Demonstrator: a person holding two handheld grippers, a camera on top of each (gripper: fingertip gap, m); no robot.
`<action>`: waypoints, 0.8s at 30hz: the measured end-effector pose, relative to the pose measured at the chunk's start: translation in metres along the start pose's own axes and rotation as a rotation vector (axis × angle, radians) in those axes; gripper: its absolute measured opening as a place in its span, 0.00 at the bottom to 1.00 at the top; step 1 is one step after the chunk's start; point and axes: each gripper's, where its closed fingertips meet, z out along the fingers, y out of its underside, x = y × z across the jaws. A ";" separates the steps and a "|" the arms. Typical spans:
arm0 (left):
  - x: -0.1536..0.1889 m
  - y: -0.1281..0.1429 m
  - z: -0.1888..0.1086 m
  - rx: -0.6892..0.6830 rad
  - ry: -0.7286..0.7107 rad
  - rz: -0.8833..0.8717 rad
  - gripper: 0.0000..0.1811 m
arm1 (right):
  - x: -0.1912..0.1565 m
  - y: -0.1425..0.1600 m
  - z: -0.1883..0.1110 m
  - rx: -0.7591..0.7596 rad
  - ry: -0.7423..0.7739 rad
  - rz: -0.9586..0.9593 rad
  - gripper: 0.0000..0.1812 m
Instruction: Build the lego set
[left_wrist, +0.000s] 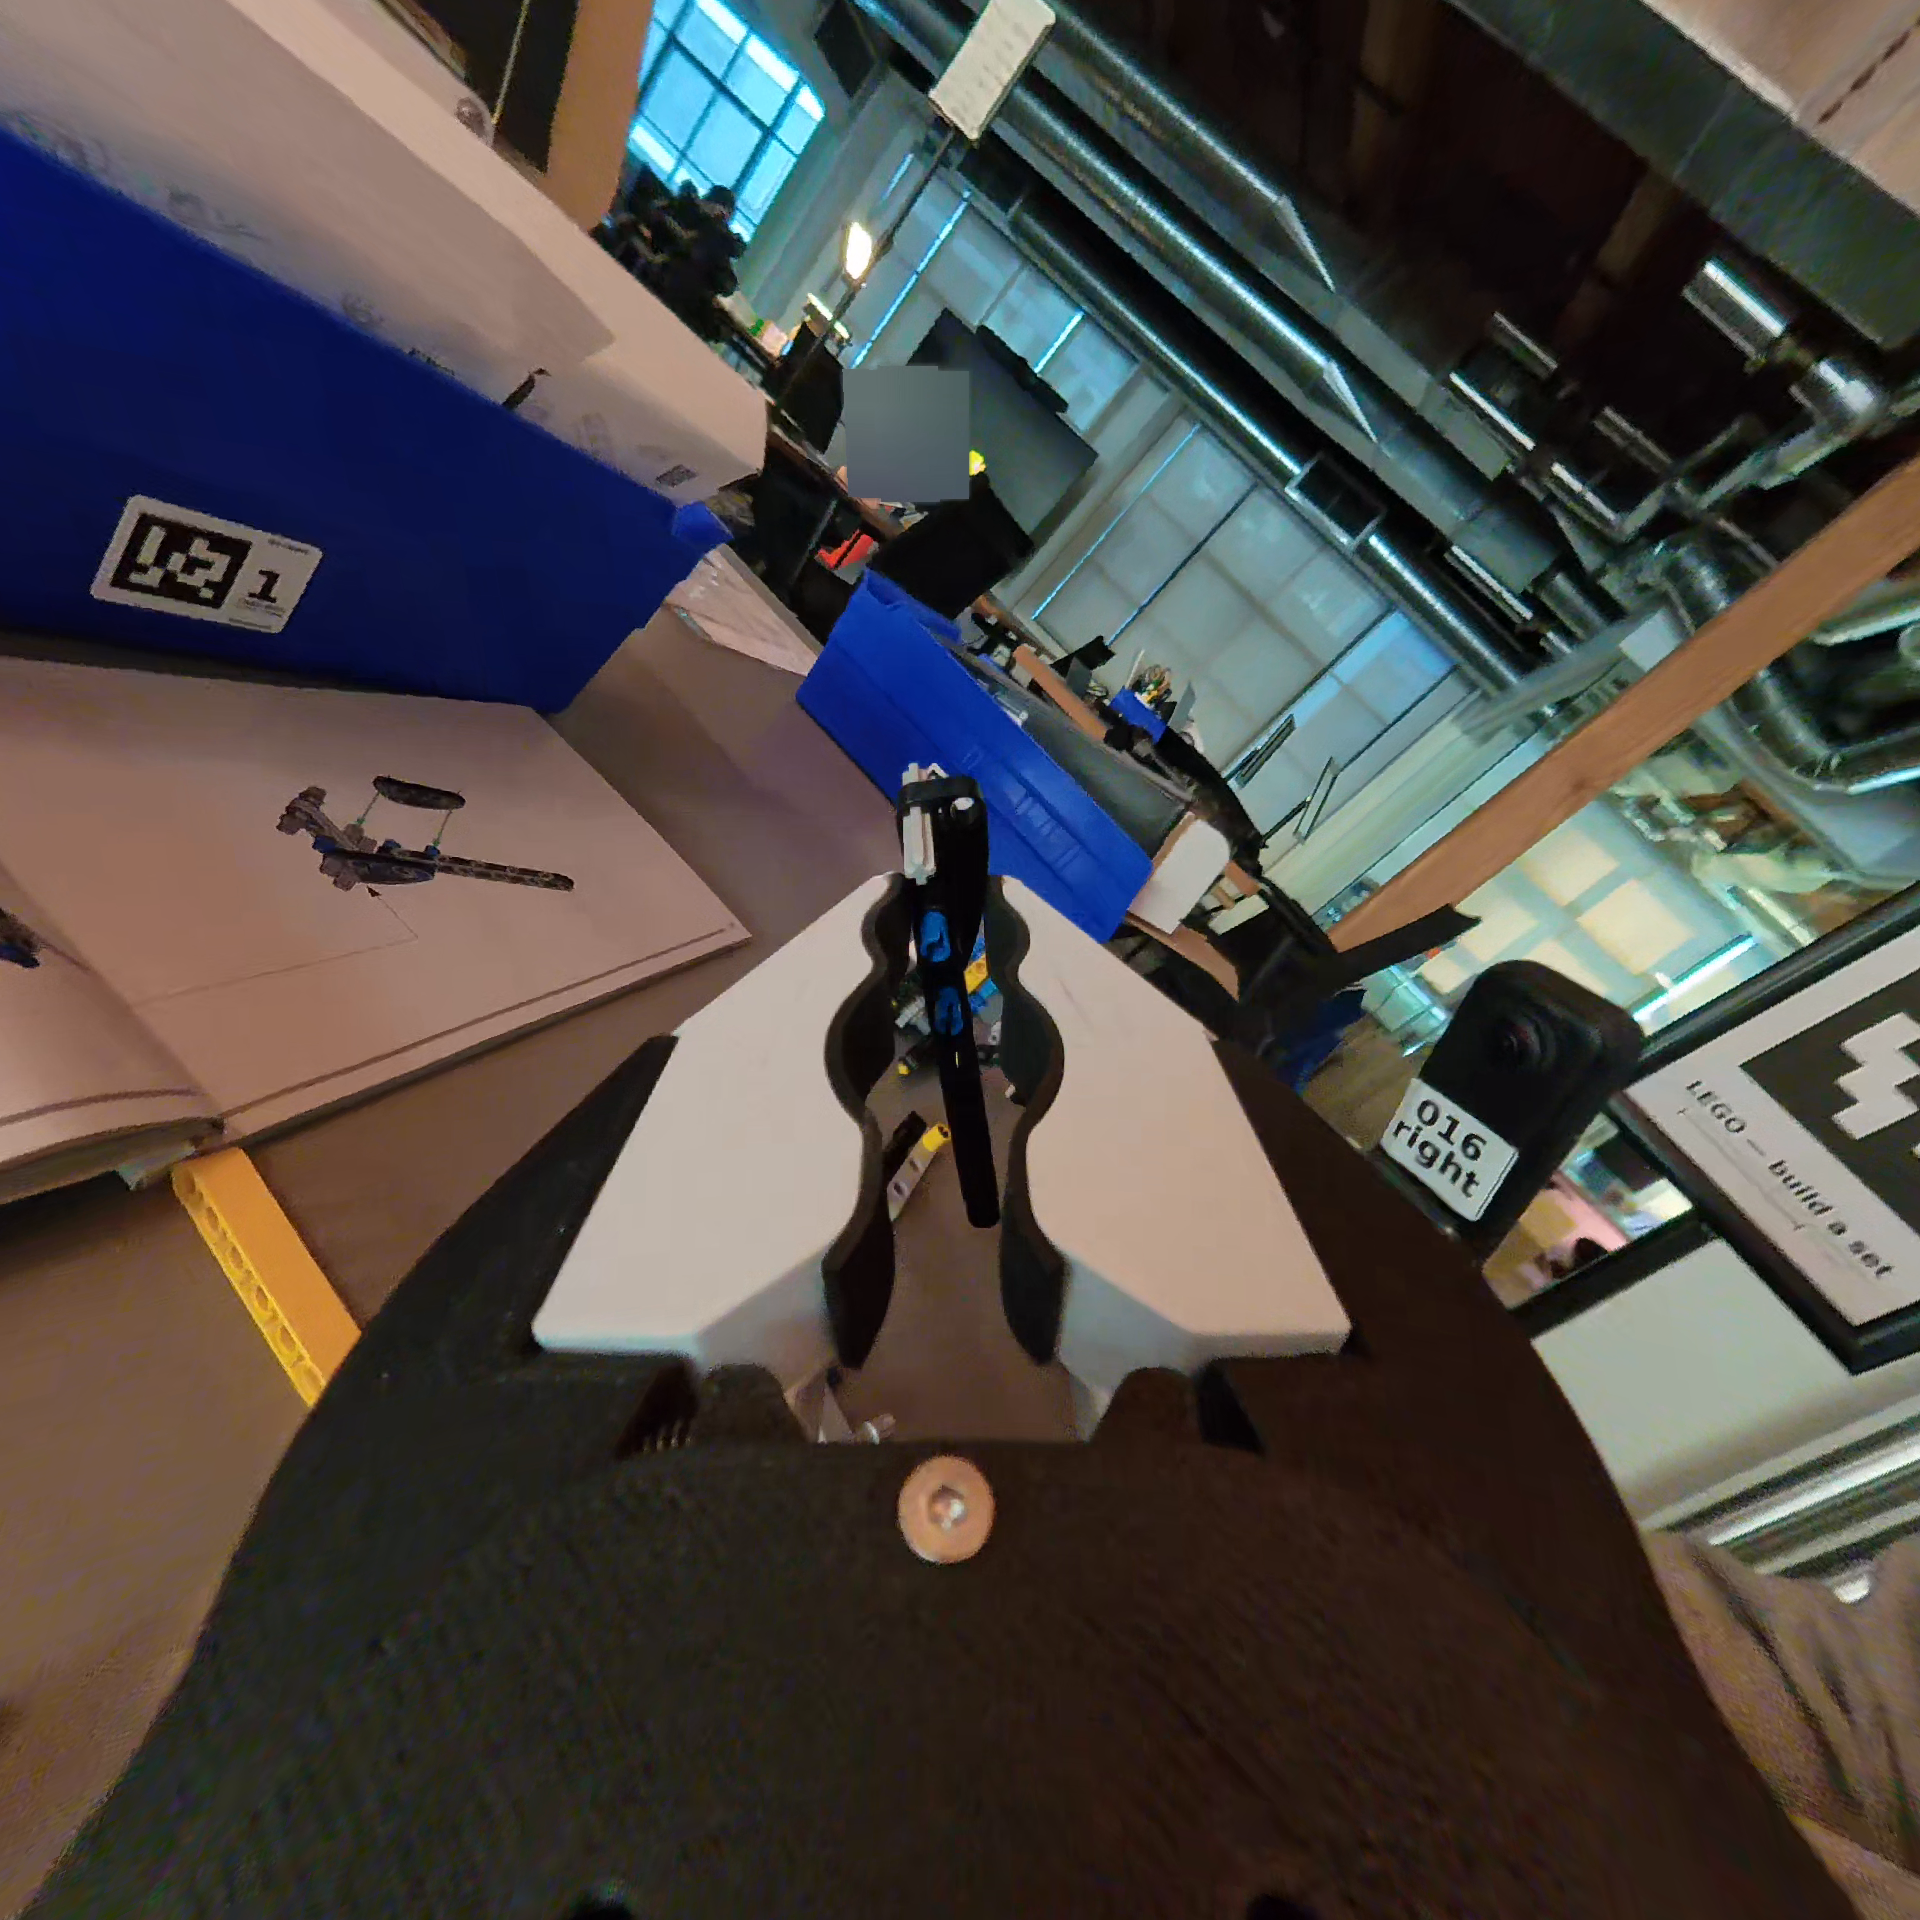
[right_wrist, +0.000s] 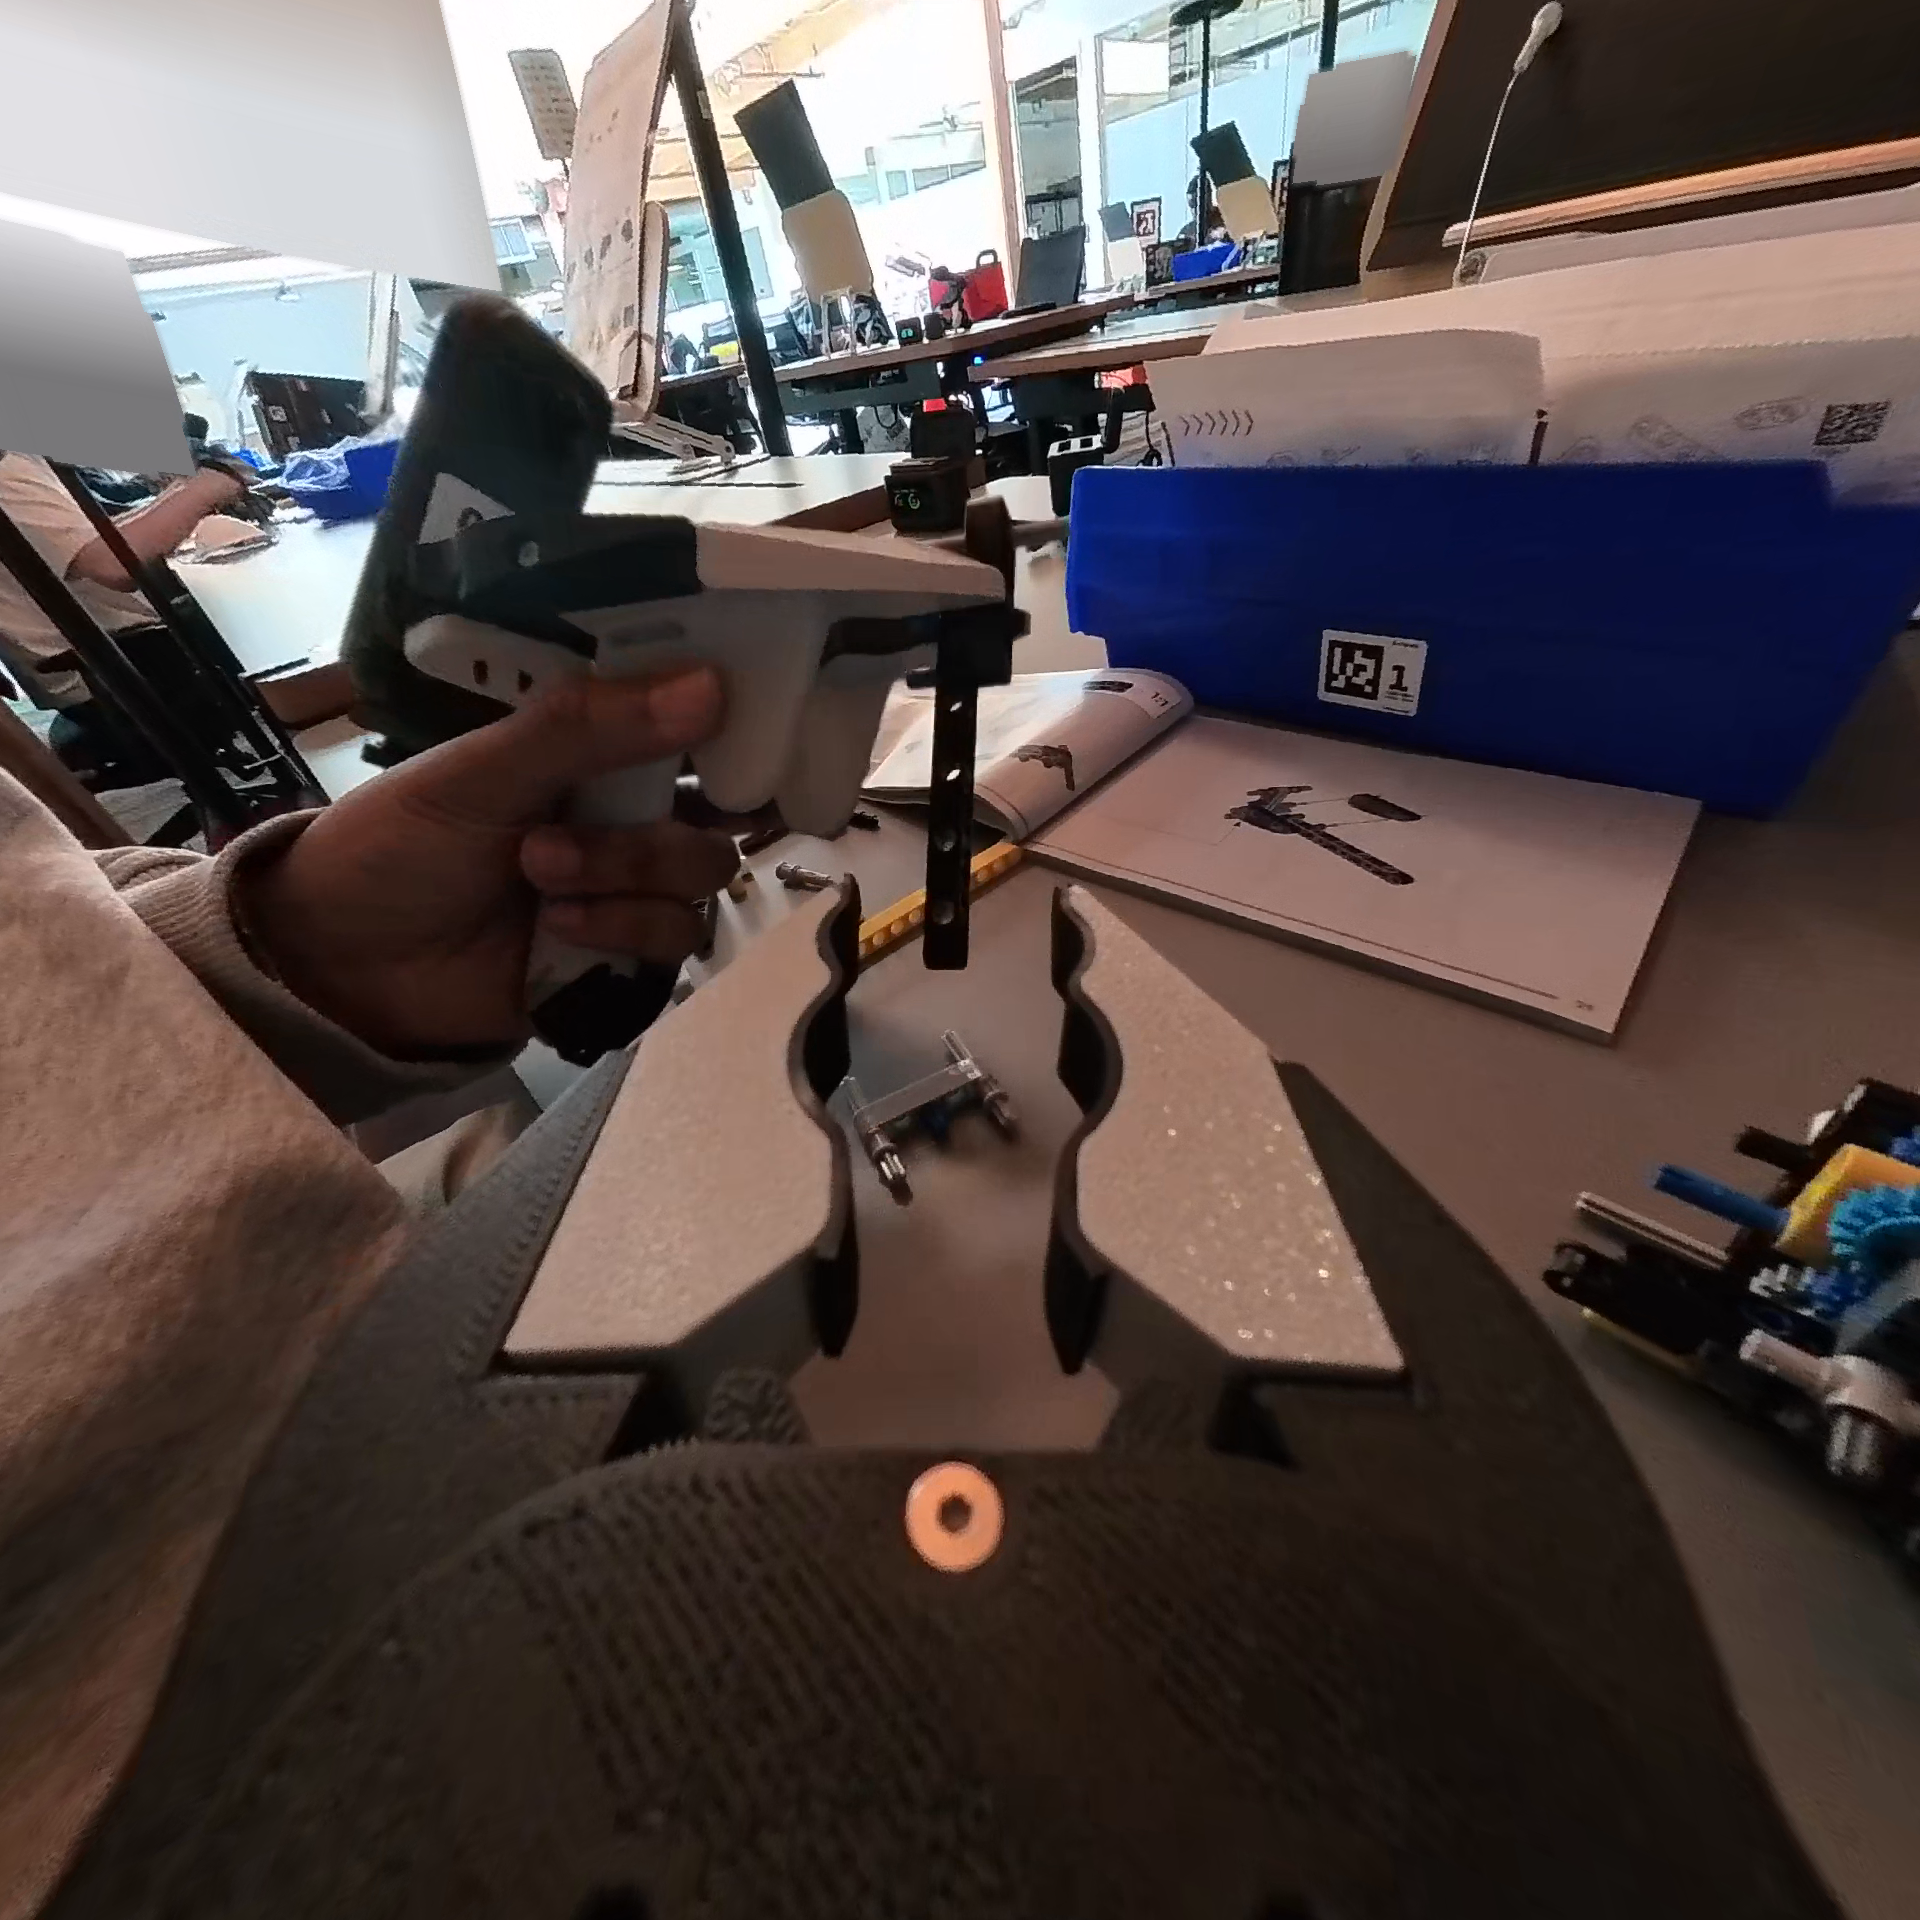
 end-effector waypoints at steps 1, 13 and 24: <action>0.002 0.000 0.000 -0.005 -0.005 0.026 0.06 | 0.000 0.000 0.000 -0.001 0.000 -0.002 0.20; 0.019 0.012 0.006 -0.068 -0.057 0.340 0.05 | -0.001 0.001 0.000 -0.002 -0.003 -0.009 0.20; 0.025 0.018 0.009 -0.088 -0.108 0.533 0.05 | -0.001 0.001 0.000 -0.003 -0.003 -0.007 0.20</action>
